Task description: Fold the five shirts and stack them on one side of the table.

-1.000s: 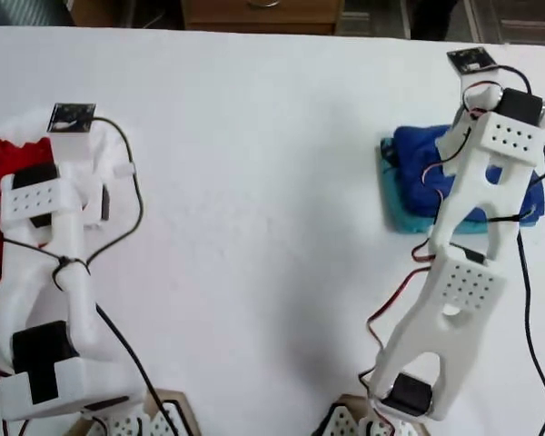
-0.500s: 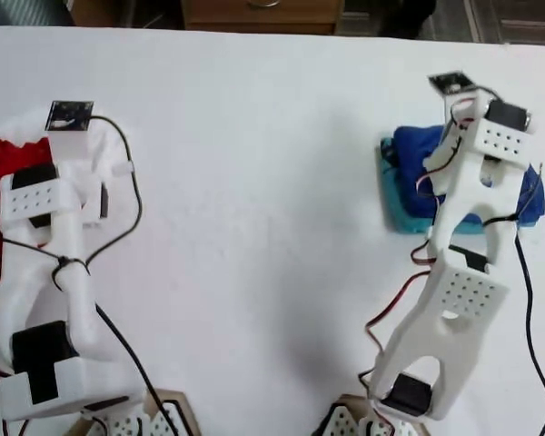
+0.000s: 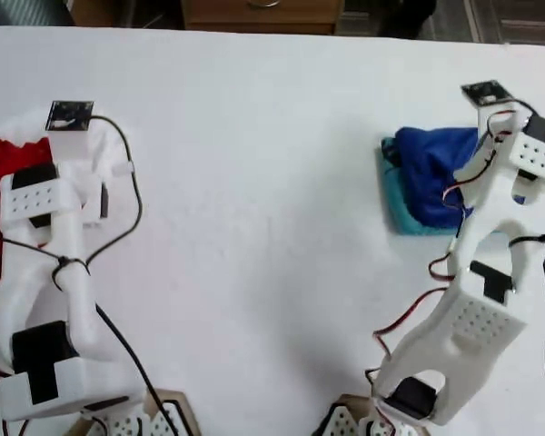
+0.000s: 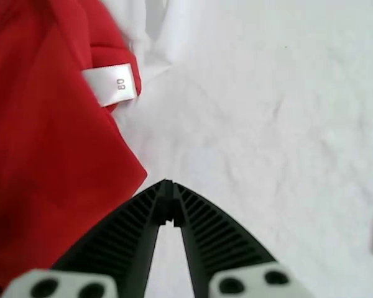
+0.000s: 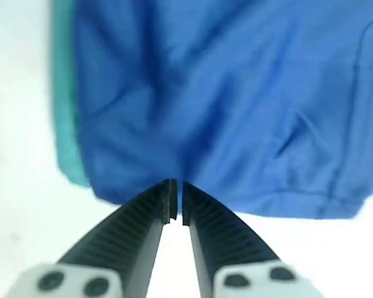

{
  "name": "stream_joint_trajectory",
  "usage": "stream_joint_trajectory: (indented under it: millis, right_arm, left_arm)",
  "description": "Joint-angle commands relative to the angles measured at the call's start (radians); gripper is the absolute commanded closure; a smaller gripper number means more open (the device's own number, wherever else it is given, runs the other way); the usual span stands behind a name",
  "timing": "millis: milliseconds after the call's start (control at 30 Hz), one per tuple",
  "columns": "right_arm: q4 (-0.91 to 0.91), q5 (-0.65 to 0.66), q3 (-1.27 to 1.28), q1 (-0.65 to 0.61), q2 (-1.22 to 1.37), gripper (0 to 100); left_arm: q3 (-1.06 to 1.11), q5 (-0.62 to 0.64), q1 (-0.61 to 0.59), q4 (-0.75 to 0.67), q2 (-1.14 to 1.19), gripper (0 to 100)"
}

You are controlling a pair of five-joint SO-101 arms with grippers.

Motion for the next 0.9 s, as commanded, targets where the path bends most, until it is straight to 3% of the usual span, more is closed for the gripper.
stream_joint_trajectory:
  millis: [0,200,367,600,767,867]
  right_arm:
    - [0.028,-0.021,-0.006,-0.067,-0.16,97.8]
    - [-0.071,-0.196,0.052,-0.165,-0.166,97.8]
    - [-0.062,-0.25,0.186,-0.248,-0.234,97.8]
    - [-0.134,-0.255,0.575,-0.318,-0.627,97.8]
    - [-0.196,-0.255,0.916,-0.398,-0.881,97.8]
    - [-0.222,-0.247,1.069,-0.41,-1.007,97.8]
  left_arm:
    - [-0.005,-0.005,-0.003,-0.014,-0.046,97]
    - [-0.015,-0.005,-0.035,0.009,-0.052,97]
    - [-0.081,-0.012,-0.138,0.061,-0.051,97]
    - [-0.272,-0.135,-0.282,0.135,-0.046,97]
    - [-0.318,-0.192,-0.353,0.129,-0.043,82]
    - [-0.332,-0.196,-0.356,0.126,-0.015,81]
